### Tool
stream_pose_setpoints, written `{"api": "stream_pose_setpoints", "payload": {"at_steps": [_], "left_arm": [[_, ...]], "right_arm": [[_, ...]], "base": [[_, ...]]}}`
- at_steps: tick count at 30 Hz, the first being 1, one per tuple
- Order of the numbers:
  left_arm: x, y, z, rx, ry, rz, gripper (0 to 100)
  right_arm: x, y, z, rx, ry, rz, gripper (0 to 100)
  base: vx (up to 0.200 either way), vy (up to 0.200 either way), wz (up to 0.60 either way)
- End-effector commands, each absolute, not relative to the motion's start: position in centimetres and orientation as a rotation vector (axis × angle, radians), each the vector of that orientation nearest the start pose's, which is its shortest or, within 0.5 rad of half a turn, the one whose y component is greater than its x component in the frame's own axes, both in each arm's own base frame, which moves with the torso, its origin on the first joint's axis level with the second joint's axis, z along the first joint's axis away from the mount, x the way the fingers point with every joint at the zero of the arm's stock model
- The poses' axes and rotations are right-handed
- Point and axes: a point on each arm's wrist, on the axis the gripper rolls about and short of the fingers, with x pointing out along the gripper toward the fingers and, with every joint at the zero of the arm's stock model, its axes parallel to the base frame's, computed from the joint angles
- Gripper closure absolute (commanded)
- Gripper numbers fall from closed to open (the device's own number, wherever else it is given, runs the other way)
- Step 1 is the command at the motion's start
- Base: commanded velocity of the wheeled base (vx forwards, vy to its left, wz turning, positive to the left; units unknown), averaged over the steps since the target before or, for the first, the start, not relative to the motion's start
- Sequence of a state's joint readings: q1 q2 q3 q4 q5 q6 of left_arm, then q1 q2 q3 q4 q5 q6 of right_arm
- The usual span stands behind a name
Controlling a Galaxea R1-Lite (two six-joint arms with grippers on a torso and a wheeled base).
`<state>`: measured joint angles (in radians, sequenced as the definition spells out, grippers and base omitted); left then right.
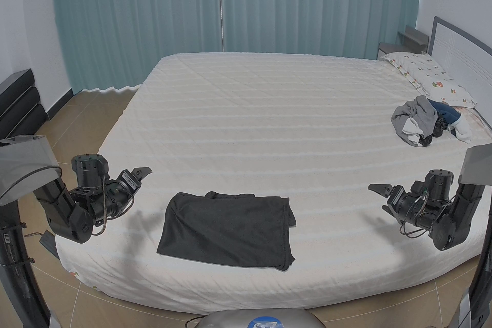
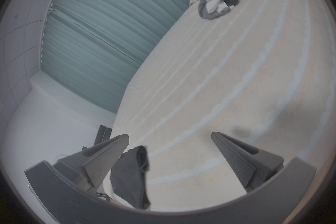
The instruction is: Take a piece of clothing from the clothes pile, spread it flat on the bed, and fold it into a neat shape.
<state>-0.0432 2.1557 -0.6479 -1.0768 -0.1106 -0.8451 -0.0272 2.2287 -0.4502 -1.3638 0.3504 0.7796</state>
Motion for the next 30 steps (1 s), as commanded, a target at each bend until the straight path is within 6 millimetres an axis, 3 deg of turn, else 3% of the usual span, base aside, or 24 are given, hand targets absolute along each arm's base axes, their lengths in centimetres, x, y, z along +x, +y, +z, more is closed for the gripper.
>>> {"api": "stream_pose_setpoints", "payload": {"at_steps": [1, 6, 7, 9, 14, 16, 17, 21, 26, 30], "left_arm": [[30.0, -1.1, 9.4, -0.811, 0.373, -0.006, 0], [24.3, -1.9, 13.4, -0.761, 0.273, -0.093, 0], [24.2, -1.9, 13.5, -0.759, 0.270, -0.095, 0], [20.6, -1.9, 15.3, -0.697, 0.192, -0.147, 0], [15.6, -1.7, 16.3, -0.577, 0.131, -0.183, 0], [15.2, -1.7, 16.3, -0.571, 0.129, -0.184, 0], [13.0, -1.5, 16.5, -0.549, 0.104, -0.190, 0], [10.1, -1.2, 17.2, -0.515, 0.041, -0.204, 0], [6.9, -0.9, 17.2, -0.412, -0.009, -0.215, 0], [4.3, -0.6, 16.4, -0.312, 0.004, -0.201, 0]], "right_arm": [[26.3, 2.6, 9.5, 0.802, 0.417, 0.281, 0], [19.7, 4.1, 15.7, 0.759, 0.327, 0.372, 0], [19.5, 4.1, 15.8, 0.759, 0.326, 0.373, 0], [15.8, 3.5, 18.1, 0.733, 0.310, 0.387, 0], [10.3, 2.5, 20.3, 0.713, 0.340, 0.372, 0], [9.8, 2.4, 20.5, 0.710, 0.340, 0.370, 0], [7.3, 1.9, 20.9, 0.669, 0.308, 0.380, 0], [4.4, 1.2, 20.3, 0.546, 0.254, 0.364, 0], [2.2, 0.8, 19.4, 0.426, 0.199, 0.307, 0], [1.0, 0.7, 17.3, 0.286, 0.172, 0.302, 0]], "base": [[0.000, 0.000, 0.00], [0.000, 0.000, 0.00], [0.000, 0.000, 0.00], [0.000, 0.000, 0.00], [0.000, 0.000, 0.00], [0.000, 0.000, 0.00], [0.000, 0.000, 0.00], [0.000, 0.000, 0.00], [0.000, 0.000, 0.00], [0.000, 0.000, 0.00]]}}
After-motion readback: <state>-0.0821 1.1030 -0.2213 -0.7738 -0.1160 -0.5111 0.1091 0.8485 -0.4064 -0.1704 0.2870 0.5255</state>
